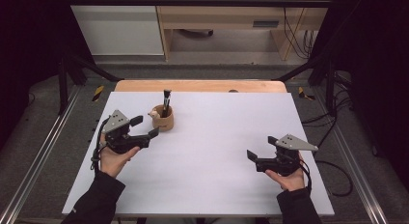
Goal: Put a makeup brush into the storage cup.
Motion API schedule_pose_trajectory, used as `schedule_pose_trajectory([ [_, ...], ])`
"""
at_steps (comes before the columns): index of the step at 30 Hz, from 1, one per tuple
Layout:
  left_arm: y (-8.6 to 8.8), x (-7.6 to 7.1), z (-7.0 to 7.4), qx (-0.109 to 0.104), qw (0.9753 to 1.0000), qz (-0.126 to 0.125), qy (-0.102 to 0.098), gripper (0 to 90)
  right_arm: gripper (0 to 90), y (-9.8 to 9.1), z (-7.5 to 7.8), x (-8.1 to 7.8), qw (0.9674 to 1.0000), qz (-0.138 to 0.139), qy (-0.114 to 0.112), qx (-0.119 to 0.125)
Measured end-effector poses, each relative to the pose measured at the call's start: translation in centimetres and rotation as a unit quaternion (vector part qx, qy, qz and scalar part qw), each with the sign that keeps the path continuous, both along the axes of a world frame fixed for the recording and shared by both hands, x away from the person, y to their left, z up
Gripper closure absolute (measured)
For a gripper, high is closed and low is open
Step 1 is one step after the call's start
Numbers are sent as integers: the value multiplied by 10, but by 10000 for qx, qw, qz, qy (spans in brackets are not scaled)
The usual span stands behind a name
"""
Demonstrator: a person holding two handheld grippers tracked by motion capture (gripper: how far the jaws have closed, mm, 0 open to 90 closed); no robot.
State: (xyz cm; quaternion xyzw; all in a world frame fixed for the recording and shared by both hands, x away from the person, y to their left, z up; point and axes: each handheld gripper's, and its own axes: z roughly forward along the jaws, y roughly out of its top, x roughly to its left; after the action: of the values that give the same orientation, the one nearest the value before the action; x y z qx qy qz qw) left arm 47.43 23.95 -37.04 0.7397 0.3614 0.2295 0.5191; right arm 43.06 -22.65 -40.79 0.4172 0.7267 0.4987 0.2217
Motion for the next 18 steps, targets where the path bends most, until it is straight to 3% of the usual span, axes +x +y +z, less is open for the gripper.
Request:
schedule_pose_trajectory([
  [18,16,-31,-20,-77,9999,-121,7,109,63,0,0,-1,10000,14,-10,-3],
])
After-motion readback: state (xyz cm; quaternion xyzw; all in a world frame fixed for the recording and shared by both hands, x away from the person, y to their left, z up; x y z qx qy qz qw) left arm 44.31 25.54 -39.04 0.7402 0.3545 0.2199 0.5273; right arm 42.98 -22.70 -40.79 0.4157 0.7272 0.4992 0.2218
